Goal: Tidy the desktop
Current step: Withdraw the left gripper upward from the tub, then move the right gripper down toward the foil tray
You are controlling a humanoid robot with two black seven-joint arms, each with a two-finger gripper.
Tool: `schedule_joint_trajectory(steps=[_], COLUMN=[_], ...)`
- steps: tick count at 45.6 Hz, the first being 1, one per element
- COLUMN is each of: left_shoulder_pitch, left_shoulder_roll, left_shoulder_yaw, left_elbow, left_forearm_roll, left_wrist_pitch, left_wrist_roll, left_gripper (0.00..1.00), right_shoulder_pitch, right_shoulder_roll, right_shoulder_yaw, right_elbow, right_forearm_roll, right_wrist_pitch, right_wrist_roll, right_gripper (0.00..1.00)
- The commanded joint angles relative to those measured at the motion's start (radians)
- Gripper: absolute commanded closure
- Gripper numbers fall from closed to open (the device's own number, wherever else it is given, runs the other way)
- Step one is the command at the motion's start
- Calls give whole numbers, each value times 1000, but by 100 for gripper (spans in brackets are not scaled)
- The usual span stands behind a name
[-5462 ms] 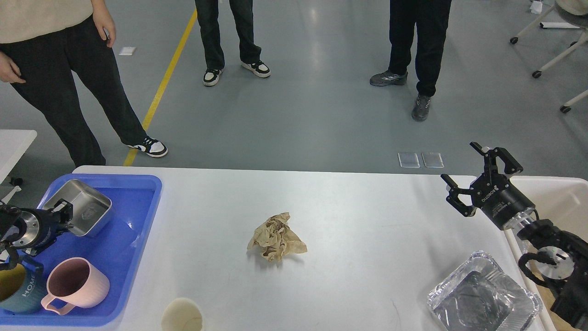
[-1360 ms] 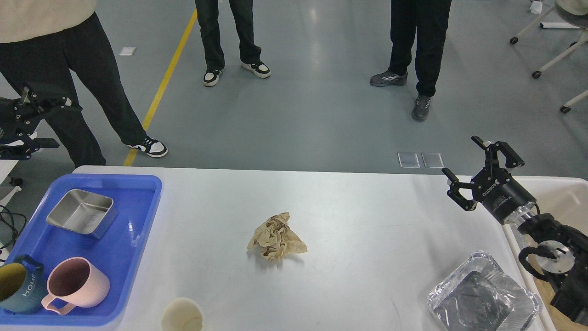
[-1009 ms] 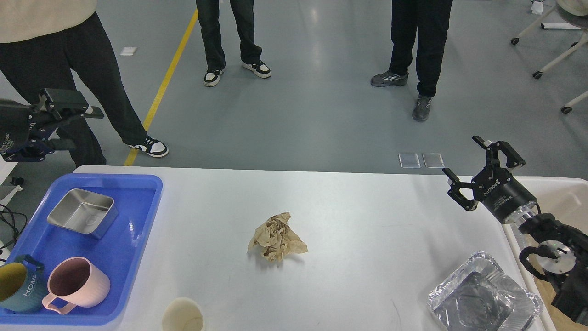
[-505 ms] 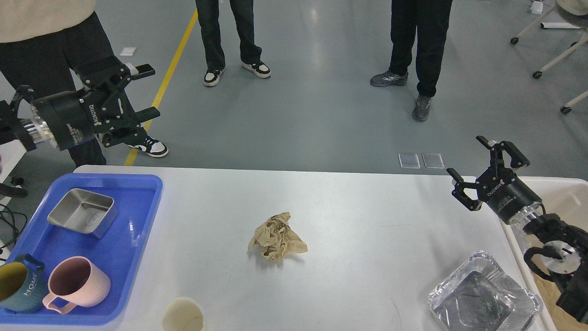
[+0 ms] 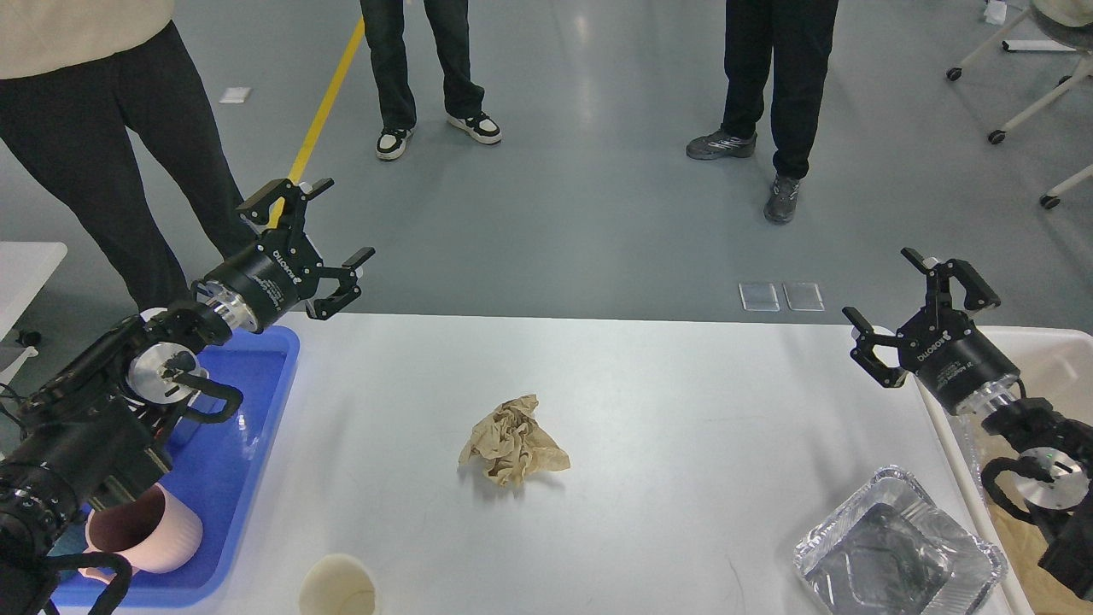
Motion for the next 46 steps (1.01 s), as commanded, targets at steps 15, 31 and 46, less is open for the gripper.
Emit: schedule_joint_trajectory(steps=[15,31,46], left_shoulder_pitch=[4,30,47], left_shoulder_roll=[-39,-63,-117], left_shoulder_yaw=[5,-1,-4], left_elbow=[24,22,22], left_forearm_roll=[-27,-27,-27], left_wrist_pitch=[0,-6,-7], left_wrist_roll=[-4,-15,-19], left_gripper=[3,3,3], right_shoulder_pitch=[6,28,-78], right_shoulder_roll=[1,-301,-905], right_shoulder_yaw=[9,-172,-217], right_elbow=[-1,278,866], right_forearm_roll=[-2,-345,-700], right_wrist_pitch=[-1,-1,1], right_wrist_roll=[-1,-55,-95], right_gripper=[0,0,0])
